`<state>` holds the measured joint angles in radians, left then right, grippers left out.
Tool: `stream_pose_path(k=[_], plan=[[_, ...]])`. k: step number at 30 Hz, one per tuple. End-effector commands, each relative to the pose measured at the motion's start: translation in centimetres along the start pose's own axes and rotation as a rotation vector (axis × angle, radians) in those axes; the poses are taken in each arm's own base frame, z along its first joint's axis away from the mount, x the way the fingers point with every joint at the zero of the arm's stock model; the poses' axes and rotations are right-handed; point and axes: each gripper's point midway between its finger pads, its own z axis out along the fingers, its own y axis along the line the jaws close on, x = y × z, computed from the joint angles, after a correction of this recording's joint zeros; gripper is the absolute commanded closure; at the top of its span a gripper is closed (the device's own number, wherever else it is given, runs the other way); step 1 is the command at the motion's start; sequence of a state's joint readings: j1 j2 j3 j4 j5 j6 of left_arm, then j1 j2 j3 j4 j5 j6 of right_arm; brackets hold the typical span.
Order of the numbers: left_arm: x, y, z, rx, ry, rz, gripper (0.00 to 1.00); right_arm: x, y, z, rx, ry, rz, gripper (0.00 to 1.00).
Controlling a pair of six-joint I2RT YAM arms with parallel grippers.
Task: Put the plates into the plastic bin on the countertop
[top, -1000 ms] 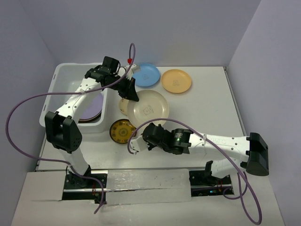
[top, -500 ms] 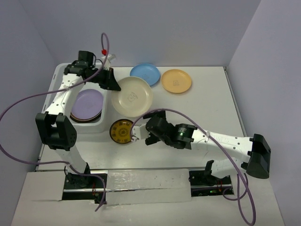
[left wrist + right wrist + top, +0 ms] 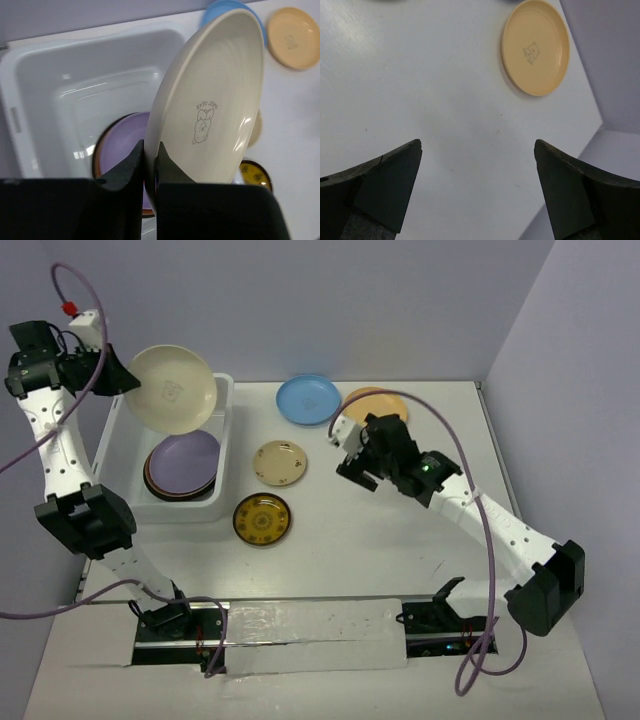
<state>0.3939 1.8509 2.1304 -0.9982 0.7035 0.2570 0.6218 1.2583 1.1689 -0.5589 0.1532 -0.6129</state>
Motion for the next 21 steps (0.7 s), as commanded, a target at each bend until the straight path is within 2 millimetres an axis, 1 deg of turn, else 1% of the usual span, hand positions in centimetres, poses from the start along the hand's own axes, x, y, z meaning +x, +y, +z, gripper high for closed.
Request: stream_pose_path(k=[1, 3, 5, 8, 10, 14, 18, 21], plan=[[5.3, 3.9, 0.8, -0.054, 0.142, -0.033, 1.00, -0.4, -0.7, 0.1, -0.132, -0.035, 0.263, 0.00], [6.7, 5.1, 1.2, -0.083, 0.170, -0.014, 1.00, -0.3, -1.1, 0.7, -0.161, -0.025, 0.339, 0.00], [8.0, 5.6, 1.8, -0.087, 0.191, -0.019, 1.00, 0.2, -1.3, 1.2, -0.189, -0.012, 0.401, 0.00], [10.5, 5.7, 3.3, -0.037, 0.239, -0.057, 0.99, 0.7, -2.3, 2.3, -0.245, 0.016, 0.516, 0.00], [11.8, 5.4, 4.4, 0.018, 0.263, -0.090, 0.98, 1.2, -2.9, 3.0, -0.272, 0.028, 0.565, 0.00], [13.6, 5.5, 6.2, 0.074, 0.290, -0.146, 0.94, 1.8, -3.0, 3.8, -0.303, 0.046, 0.604, 0.00], [15.2, 5.6, 7.8, 0.093, 0.310, -0.176, 0.87, 2.2, -3.1, 4.3, -0.311, 0.059, 0.619, 0.00], [15.6, 5.5, 8.7, 0.090, 0.312, -0.171, 0.82, 2.4, -3.3, 4.7, -0.322, 0.060, 0.647, 0.00]])
